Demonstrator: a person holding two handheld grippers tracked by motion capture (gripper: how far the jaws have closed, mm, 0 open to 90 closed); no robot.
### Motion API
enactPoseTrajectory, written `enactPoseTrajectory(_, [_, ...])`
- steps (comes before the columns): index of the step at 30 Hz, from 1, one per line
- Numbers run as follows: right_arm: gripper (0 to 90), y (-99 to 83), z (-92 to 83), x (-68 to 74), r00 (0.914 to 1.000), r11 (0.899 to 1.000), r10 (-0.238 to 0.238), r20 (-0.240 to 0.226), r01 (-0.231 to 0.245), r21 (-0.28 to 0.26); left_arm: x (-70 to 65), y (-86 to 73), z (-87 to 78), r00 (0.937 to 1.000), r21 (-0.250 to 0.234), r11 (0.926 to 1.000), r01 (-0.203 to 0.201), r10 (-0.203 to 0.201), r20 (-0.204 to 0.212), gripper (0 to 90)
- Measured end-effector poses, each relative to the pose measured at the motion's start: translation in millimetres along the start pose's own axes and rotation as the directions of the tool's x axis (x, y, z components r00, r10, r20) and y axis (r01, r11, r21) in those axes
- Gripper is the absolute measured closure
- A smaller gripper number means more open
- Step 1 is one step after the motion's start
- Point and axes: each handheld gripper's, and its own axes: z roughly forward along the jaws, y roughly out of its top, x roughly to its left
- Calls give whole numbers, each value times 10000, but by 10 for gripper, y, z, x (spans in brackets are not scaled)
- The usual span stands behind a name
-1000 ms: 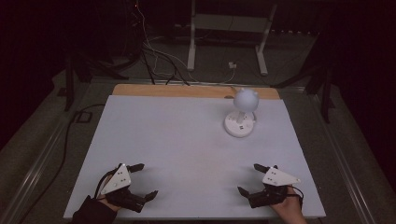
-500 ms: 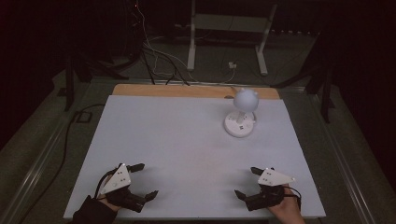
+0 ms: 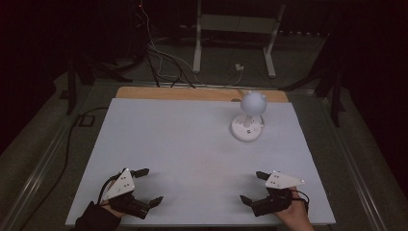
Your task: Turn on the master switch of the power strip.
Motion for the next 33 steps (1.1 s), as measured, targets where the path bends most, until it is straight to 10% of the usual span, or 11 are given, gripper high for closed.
enactPoseTrajectory(33, [0,331,-65,-241,9981,9929,572,-233,-593,-1033,-4,7,-2,10000,-65,10000,23,-23,53,2])
